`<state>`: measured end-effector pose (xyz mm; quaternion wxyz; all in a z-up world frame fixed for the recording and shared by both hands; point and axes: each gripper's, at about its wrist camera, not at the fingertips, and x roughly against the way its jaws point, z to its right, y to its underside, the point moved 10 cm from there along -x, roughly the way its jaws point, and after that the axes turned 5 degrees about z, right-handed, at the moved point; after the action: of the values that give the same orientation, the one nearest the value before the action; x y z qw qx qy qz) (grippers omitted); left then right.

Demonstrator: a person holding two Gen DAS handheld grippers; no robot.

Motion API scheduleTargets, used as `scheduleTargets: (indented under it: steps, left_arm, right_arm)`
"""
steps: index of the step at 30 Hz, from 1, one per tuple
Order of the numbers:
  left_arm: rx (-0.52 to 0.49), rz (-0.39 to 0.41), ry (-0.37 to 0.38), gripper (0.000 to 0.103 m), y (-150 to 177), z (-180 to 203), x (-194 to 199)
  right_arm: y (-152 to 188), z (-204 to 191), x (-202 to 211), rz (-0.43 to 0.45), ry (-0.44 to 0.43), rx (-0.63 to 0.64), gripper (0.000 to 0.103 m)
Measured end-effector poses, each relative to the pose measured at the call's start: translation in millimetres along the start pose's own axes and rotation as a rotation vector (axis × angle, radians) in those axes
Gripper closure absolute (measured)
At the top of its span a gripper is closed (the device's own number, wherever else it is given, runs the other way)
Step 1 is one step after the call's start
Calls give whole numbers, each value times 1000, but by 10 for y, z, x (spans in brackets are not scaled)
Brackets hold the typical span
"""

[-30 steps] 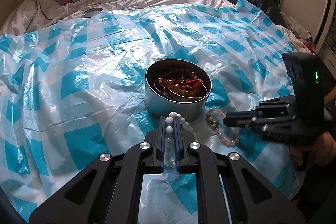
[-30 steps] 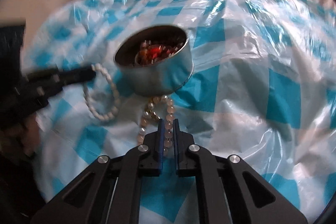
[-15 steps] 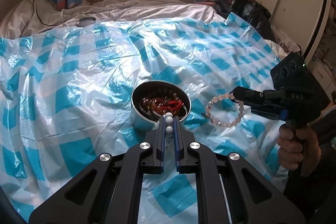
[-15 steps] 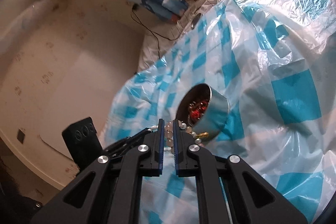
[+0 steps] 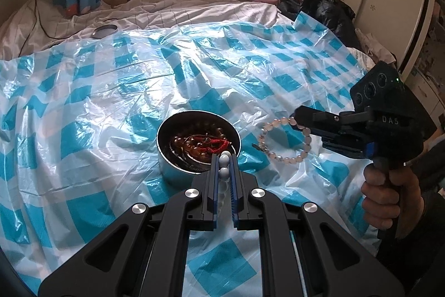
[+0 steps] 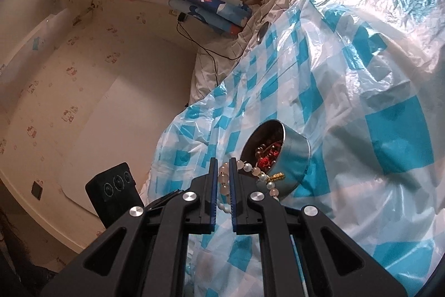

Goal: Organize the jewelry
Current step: 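Drop the pearl bracelet into the tin with right while left drops the white bracelet in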

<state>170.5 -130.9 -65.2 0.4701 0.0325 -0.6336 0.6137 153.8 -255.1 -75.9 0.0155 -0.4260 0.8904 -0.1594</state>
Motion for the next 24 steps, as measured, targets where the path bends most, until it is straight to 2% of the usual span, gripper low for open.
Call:
scheduleTargets:
  steps: [8, 14, 17, 18, 21, 22, 24]
  left_arm:
    - [6, 34, 3, 96, -147, 30, 44]
    - [39, 117, 32, 96, -449, 49, 156]
    - [99, 152, 44, 96, -593, -52, 89]
    - [122, 139, 32, 96, -594, -126, 8]
    - [128, -8, -110, 96, -327, -439, -414]
    - [132, -29, -140, 96, -257, -499, -461]
    - [166, -54, -153, 94, -161, -573, -476]
  right_arm:
    - [-104, -73, -92, 26, -50, -19, 94]
    - [-248, -69, -174, 67, -89, -58, 94]
    - [-275, -112, -251, 69, -101, -61, 94]
    - [-264, -119, -282, 63, -93, -51, 94]
    - [-222, -80, -332, 45, -61, -35, 94]
    - [-222, -66, -345, 43, -58, -38, 94]
    - [-237, -65, -376, 47, -55, -37, 94]
